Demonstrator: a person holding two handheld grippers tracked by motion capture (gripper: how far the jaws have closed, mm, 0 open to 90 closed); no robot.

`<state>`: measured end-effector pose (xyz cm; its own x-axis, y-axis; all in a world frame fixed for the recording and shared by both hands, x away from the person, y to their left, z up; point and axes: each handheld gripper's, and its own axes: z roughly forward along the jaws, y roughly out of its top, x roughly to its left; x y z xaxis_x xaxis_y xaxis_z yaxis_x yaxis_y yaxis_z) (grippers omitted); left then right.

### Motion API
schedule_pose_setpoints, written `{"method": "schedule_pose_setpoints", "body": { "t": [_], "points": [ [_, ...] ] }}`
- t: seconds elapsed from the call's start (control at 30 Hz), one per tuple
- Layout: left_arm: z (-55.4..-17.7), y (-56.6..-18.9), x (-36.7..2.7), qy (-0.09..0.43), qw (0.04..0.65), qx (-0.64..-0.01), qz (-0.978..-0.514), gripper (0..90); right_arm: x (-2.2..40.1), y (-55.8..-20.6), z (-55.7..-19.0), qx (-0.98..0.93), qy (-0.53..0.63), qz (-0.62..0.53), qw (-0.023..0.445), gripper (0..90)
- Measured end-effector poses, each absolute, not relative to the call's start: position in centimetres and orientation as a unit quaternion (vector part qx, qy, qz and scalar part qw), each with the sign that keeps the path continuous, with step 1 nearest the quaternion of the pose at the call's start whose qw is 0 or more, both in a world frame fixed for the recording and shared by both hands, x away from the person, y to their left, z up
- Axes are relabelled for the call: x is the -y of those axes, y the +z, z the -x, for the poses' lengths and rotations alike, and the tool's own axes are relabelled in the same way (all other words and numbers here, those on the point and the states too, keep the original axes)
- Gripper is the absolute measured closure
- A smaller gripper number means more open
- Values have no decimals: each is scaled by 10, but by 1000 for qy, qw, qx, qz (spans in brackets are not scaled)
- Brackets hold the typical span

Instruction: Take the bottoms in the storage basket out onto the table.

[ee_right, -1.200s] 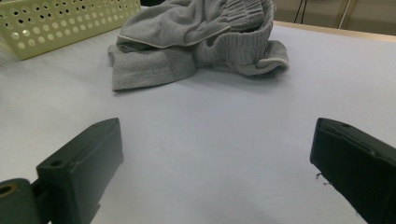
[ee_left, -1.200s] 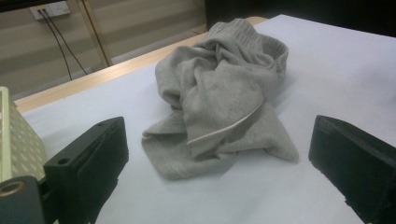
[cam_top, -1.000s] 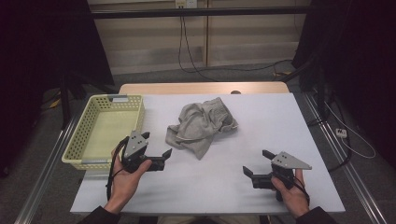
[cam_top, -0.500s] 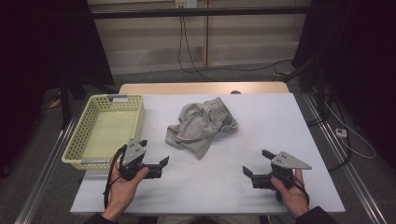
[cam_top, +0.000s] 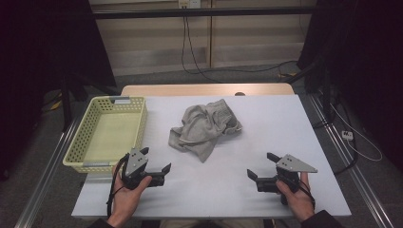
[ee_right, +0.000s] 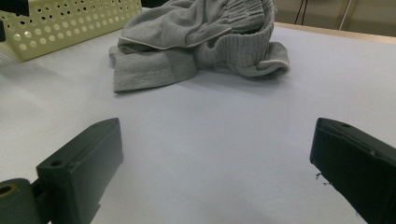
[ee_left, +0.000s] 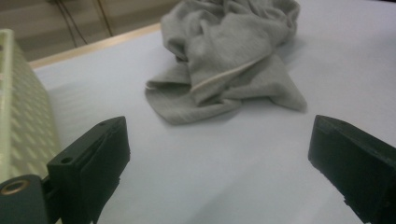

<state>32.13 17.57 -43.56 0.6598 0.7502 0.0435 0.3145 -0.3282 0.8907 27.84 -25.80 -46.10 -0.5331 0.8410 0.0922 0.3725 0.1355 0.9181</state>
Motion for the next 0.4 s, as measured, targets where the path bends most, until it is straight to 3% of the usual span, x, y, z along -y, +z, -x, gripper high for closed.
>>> {"method": "schedule_pose_setpoints", "body": {
  "t": [0.4],
  "points": [
    [-325, -441, -178, 223, 464, -345, -785, 53, 258, -460, -279, -714, 508, -422, 234, 24]
  ]
}}
